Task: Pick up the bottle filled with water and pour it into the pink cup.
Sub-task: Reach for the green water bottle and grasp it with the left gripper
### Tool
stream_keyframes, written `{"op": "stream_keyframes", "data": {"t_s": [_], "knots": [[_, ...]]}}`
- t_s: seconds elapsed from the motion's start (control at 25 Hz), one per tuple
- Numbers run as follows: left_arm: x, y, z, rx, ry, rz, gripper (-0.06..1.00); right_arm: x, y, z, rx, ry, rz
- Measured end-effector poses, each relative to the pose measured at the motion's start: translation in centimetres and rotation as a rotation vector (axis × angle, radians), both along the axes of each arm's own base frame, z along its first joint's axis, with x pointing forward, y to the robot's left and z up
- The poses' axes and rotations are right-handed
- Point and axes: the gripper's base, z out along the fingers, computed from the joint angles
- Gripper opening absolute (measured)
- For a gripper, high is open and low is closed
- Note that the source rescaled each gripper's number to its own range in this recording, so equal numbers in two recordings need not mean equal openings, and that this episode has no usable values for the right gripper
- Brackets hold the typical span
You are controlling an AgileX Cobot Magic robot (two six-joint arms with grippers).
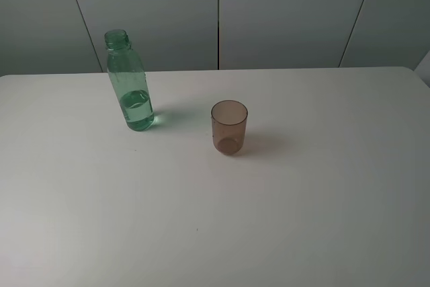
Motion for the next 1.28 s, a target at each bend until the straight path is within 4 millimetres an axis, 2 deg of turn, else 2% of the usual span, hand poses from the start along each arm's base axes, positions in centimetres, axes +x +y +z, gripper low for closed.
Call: {"op": "stream_keyframes", "data": {"t_s": [1.04, 1.2, 1.28], "knots": [[-0.1, -0.2, 0.0, -0.012, 0.003, -0.015, 0.98, 0.0, 0.0, 0.0, 0.0, 0.0, 0.0], [0.6, -0.4, 2.3, -0.024, 0.033, -0.028, 0.98, 0.0, 0.0, 0.0, 0.0, 0.0, 0.0], [1.8, -0.8, 3.8, -0.031, 0.061, -0.039, 0.98, 0.0, 0.0, 0.0, 0.0, 0.0, 0.0]]}}
